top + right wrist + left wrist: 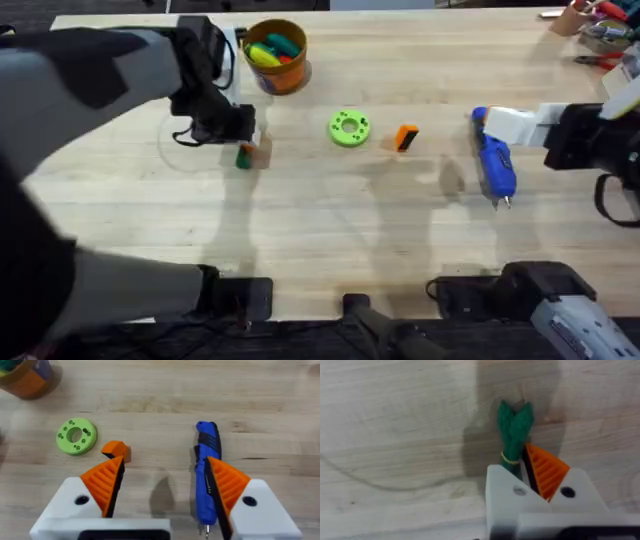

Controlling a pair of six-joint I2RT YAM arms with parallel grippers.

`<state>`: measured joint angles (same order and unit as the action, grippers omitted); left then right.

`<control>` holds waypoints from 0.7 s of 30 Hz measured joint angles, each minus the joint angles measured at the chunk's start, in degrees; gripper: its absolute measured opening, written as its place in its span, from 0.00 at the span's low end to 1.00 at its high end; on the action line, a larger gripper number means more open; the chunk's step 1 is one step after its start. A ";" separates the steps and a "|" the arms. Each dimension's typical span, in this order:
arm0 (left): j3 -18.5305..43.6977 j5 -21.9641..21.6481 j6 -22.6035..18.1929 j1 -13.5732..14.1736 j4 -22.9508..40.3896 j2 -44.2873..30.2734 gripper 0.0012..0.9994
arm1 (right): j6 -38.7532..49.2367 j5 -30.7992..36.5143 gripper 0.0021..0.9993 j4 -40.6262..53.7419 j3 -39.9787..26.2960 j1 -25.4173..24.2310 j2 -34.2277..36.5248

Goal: Pick up the gripper from the table and insert it into the empty holder that is missing its gripper. Then pick up a screw, insert it into the mounting hole, and use the screwdriver to tighten it. Finally, clean up the table by picking up the vegetable and placing it into the bucket.

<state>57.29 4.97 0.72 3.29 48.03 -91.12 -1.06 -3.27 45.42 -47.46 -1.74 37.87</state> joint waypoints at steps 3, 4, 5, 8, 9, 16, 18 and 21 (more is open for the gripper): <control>1.53 -0.31 0.67 0.00 2.70 4.81 0.00 | 0.00 0.00 0.93 0.00 0.00 0.00 -0.01; 2.30 -0.29 0.80 0.00 3.46 6.67 0.00 | 0.00 0.00 0.93 -0.01 0.00 0.00 0.01; 3.05 -0.28 0.94 0.00 4.02 8.56 0.00 | 0.00 0.00 0.93 -0.01 0.00 0.00 0.01; 5.20 -0.29 1.12 0.00 6.57 13.61 0.00 | 0.00 0.00 0.93 -0.01 0.00 0.00 -0.01; 5.82 -0.29 1.16 0.00 7.53 15.07 0.00 | 0.00 0.00 0.93 0.00 0.00 0.00 0.01; 8.07 -0.20 1.28 0.00 11.80 21.45 0.00 | 0.00 0.00 0.93 0.01 0.02 0.00 0.01; 8.25 -0.14 1.30 0.00 11.81 22.69 0.00 | 0.00 0.00 0.93 0.00 0.02 0.00 0.01; 8.29 -0.10 1.30 0.00 11.84 24.24 0.00 | 0.00 0.00 0.93 0.00 0.02 0.00 0.01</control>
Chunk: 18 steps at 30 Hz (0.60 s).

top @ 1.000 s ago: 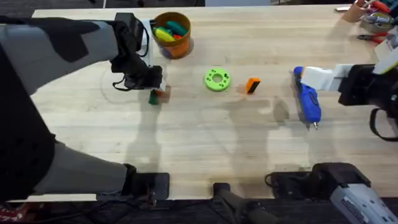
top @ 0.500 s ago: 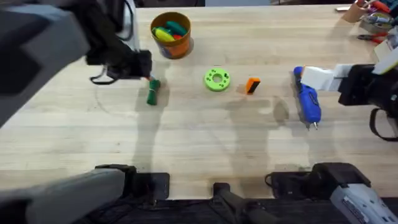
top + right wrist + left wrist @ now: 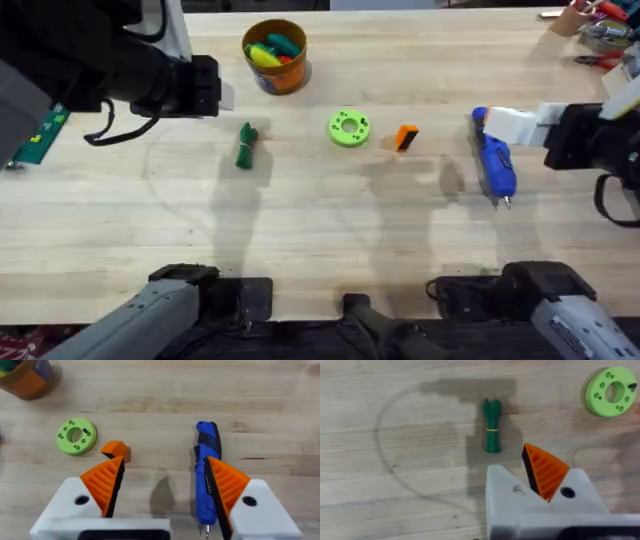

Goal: Pick up the gripper from the table and insert it into the empty holder that is missing its gripper. Then pick up a screw, insert it into the mounting hole, and use the screwdriver to tighten it. Finally, clean up the table by picking up the vegetable and placing it into the bucket.

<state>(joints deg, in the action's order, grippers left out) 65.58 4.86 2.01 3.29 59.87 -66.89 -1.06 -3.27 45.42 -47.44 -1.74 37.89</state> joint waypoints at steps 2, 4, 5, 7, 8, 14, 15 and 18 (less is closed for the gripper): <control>0.04 0.00 -0.01 0.00 0.08 0.55 0.00 | 0.00 0.00 0.93 -0.01 0.00 0.00 -0.01; 0.07 0.00 0.00 0.00 0.17 0.63 0.00 | 0.00 0.00 0.93 0.01 0.00 0.00 -0.01; 0.07 0.00 -0.01 0.00 0.17 0.60 0.00 | 0.00 0.00 0.93 0.01 0.00 0.00 -0.02; 0.07 -0.04 -0.10 0.00 0.17 0.58 0.05 | 0.00 0.00 0.93 0.01 0.00 0.00 -0.01; 0.07 -0.01 -0.09 0.00 0.17 0.58 0.18 | 0.00 0.00 0.93 0.01 0.00 0.00 -0.02; 0.07 0.01 0.26 0.00 0.18 0.58 0.97 | 0.00 0.00 0.93 0.01 0.00 0.00 0.00; 0.07 0.00 0.25 0.00 0.17 0.58 0.98 | 0.00 0.00 0.93 0.01 0.00 0.00 -0.01; 0.07 0.00 0.25 0.00 0.17 0.58 0.99 | 0.00 0.00 0.93 0.01 0.00 0.00 -0.01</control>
<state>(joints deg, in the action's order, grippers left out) 65.65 4.86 2.26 3.29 60.04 -66.30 -1.06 -3.27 45.43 -47.44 -1.74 37.88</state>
